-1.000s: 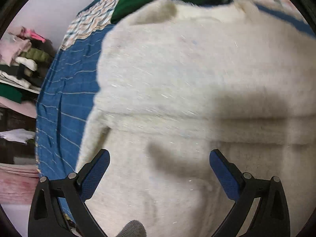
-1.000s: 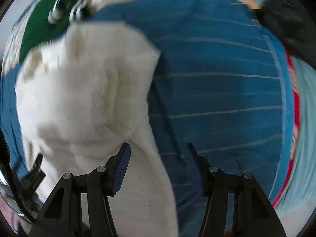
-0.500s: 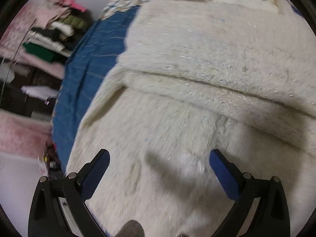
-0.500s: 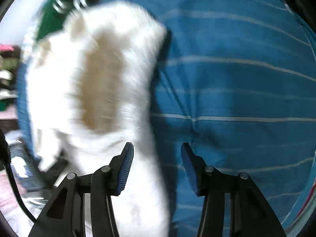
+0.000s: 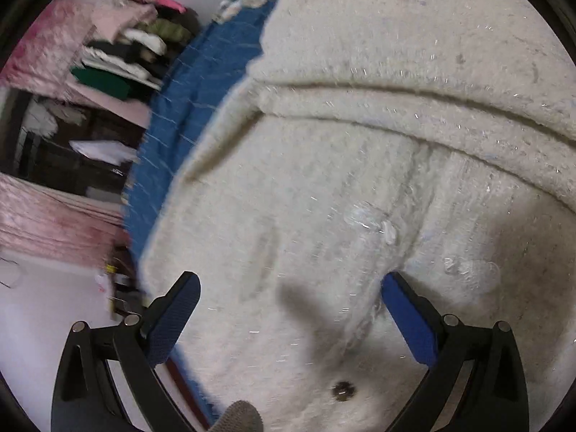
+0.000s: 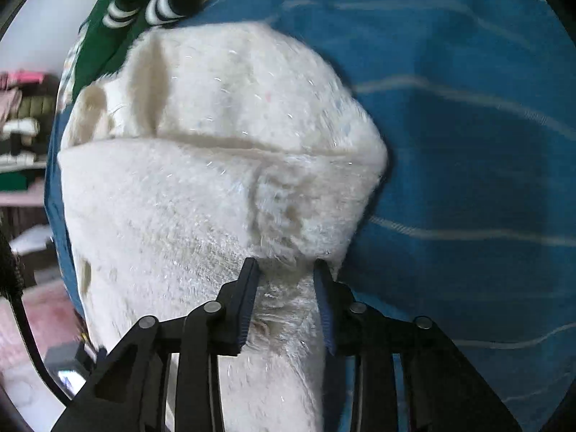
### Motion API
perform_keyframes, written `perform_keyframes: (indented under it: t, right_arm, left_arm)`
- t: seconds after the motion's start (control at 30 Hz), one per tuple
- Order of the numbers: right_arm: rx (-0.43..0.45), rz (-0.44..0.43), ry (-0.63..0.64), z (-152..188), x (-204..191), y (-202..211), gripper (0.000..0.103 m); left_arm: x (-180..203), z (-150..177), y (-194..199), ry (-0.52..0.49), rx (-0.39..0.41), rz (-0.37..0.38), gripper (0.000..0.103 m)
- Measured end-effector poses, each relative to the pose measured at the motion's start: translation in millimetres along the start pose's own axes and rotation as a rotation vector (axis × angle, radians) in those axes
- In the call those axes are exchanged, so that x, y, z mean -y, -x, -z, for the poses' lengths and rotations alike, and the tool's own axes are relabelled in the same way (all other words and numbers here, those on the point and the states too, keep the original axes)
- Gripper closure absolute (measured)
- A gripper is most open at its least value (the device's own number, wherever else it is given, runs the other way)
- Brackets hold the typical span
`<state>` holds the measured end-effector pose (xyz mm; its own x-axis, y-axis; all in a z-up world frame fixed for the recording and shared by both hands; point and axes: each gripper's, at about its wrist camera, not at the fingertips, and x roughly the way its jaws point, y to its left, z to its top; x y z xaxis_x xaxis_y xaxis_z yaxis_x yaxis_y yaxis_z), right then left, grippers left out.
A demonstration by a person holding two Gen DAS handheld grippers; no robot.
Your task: Fold large clothes
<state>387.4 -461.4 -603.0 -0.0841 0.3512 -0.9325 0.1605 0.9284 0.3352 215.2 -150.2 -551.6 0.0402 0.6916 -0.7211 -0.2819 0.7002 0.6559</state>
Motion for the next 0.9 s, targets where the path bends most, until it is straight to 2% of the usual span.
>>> perform_keyframes:
  t: [0.03,0.13,0.17,0.2,0.23,0.3,0.4,0.57,0.63,0.73,0.8,0.9]
  right_arm:
    - [0.013,0.037,0.022,1.9,0.9,9.0,0.042]
    - [0.051,0.138,0.100,22.1,9.6,39.2,0.038]
    - [0.060,0.175,0.121,34.0,17.1,48.4,0.028]
    - [0.061,0.196,0.130,40.1,21.9,54.1,0.024]
    - [0.060,0.228,0.138,50.4,31.0,60.7,0.024]
    - [0.059,0.268,0.124,78.4,61.6,74.8,0.024]
    - [0.027,0.302,0.069,117.4,103.7,88.6,0.024]
    - [-0.008,0.332,-0.039,157.5,159.0,103.8,0.024]
    - [-0.011,0.340,-0.078,164.4,170.0,107.8,0.024]
    - [-0.008,0.340,-0.108,178.3,201.6,121.1,0.024]
    - [-0.006,0.330,-0.119,180.4,212.1,125.5,0.024]
    - [-0.002,0.286,-0.121,170.9,211.0,122.2,0.024]
  left_arm:
    - [-2.0,0.2,9.4,-0.011,0.011,-0.040,0.000]
    - [-2.2,12.8,48.6,-0.047,0.041,-0.094,0.000]
    - [0.1,18.2,60.4,-0.063,0.048,-0.105,0.000]
    - [5.4,28.0,78.9,-0.094,0.066,-0.117,0.000]
    - [8.6,35.2,90.9,-0.117,0.079,-0.121,0.000]
    - [25.0,58.7,121.5,-0.167,0.095,-0.096,0.000]
    - [62.2,101.8,162.3,-0.257,0.088,-0.011,0.000]
    - [117.7,154.0,201.5,-0.374,0.080,0.102,0.000]
    - [138.6,167.6,202.6,-0.418,0.088,0.099,0.000]
    - [166.2,175.6,181.8,-0.463,0.082,0.040,0.000]
    - [166.1,167.5,167.9,-0.434,0.083,0.004,0.000]
    - [139.6,138.2,147.6,-0.319,0.110,-0.066,0.001]
